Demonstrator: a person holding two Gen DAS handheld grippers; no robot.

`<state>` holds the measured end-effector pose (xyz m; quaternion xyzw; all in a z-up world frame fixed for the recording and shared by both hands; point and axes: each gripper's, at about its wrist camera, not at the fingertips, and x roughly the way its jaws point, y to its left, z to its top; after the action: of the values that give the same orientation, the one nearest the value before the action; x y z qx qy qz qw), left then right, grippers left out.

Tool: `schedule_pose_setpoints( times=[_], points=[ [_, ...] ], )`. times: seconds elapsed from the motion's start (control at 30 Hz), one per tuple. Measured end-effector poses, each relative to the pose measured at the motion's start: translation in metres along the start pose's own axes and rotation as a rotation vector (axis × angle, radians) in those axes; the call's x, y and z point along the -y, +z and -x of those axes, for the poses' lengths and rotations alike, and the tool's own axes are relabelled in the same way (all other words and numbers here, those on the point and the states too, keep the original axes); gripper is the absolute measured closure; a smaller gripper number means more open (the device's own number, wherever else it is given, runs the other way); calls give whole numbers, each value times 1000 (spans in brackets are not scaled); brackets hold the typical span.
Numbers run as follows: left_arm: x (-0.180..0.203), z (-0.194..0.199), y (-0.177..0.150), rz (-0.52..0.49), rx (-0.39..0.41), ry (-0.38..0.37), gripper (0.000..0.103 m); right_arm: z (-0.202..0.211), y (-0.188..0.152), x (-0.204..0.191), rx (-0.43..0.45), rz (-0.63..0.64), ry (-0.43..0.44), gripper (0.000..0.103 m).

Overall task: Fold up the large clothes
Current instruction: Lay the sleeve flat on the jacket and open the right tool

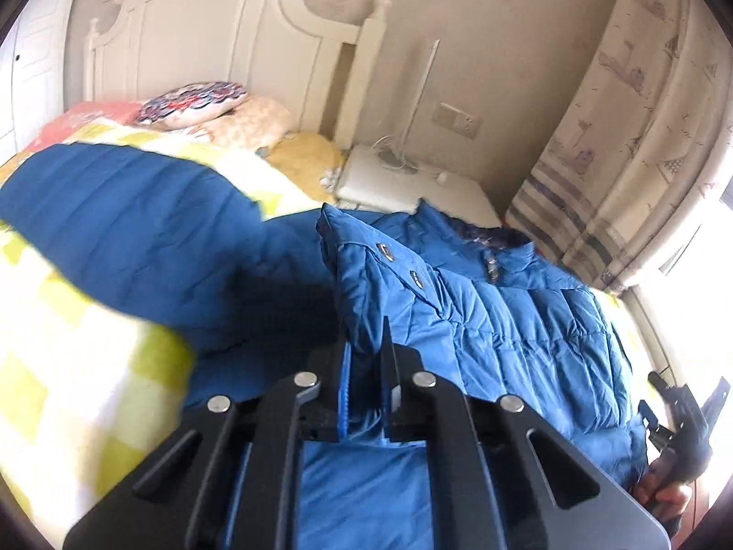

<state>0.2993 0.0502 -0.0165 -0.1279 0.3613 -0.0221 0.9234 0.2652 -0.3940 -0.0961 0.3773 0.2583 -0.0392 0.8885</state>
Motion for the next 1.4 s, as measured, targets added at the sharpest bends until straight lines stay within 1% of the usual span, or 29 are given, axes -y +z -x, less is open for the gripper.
schedule_pose_setpoints(
  times=[0.07,0.13,0.17,0.2,0.23,0.27,0.3,0.33,0.37,0.4,0.43,0.47,0.5,0.53,0.57,0.6,0.63,0.67,0.7,0.73,0.77,0.8,0.83,0.9,1.03,1.13,1.2,1.3,1.4],
  points=[
    [-14,-11,-10,7,-47,48,93,0,1,0,-2,0,2,26],
    [-23,-26,-20,1,-95,71,87,-1,0,-1,-3,6,1,26],
    [-23,-37,-24,-23,-125,90,74,-1,-1,-1,-4,8,-2,26],
    [-24,-45,-30,-74,-131,143,50,-2,-1,-1,-6,8,-4,26],
    [-24,-45,-33,-108,-109,194,39,-2,-1,-1,-6,7,-4,26],
    [-23,-41,-33,-133,-95,257,23,-1,-1,-1,-6,7,-4,26],
    [-23,-34,-31,-132,-80,268,18,-1,-2,-1,-7,7,-4,26],
    [-22,-20,-27,-119,-31,254,18,-1,-2,-1,-6,8,-5,26],
    [-22,-9,-22,-106,17,240,15,-2,-1,-1,-7,9,-6,26],
    [-19,13,-16,-92,110,221,5,-2,-1,-2,-7,11,-8,26],
    [-16,27,-12,-92,175,207,2,-2,-1,-2,-8,13,-11,26],
    [-9,38,-9,-110,225,193,3,-2,-1,-2,-8,16,-14,26],
    [5,40,-6,-170,234,188,3,-3,-1,-3,-8,17,-15,26],
    [16,33,-2,-225,205,186,3,-3,-1,-3,-9,18,-16,26],
    [24,21,0,-273,159,181,3,-3,-2,-3,-8,17,-15,26],
    [30,1,1,-303,100,182,10,-2,-2,-3,-8,17,-16,26],
    [31,-15,1,-309,55,193,16,-3,-2,-3,-8,18,-16,26],
    [31,-33,1,-306,0,194,25,-3,-2,-3,-8,18,-16,26],
    [28,-55,-2,-292,-85,159,28,-3,-2,-3,-9,19,-17,26],
    [25,-68,-8,-277,-140,128,28,-3,-2,-3,-9,19,-19,26],
    [20,-77,-15,-266,-166,124,27,-3,-1,-3,-10,20,-20,26],
    [20,-81,-25,-287,-131,134,22,-3,-2,-4,-10,20,-21,26],
    [24,-81,-29,-314,-129,141,19,-3,-2,-4,-9,22,-22,26],
    [28,-81,-32,-333,-130,132,7,-2,-2,-5,-5,27,-24,27],
    [27,-80,-34,-326,-141,101,3,6,-3,-11,45,58,-50,34],
    [28,-85,-31,-319,-145,95,3,16,-5,-41,101,204,-117,35],
    [32,-92,-30,-328,-149,104,3,7,-6,-74,72,347,-153,35],
    [32,-93,-29,-327,-150,103,2,-25,-3,-128,-6,551,-217,35],
    [32,-93,-29,-324,-151,99,2,-62,4,-161,-42,634,-246,35]
  ],
)
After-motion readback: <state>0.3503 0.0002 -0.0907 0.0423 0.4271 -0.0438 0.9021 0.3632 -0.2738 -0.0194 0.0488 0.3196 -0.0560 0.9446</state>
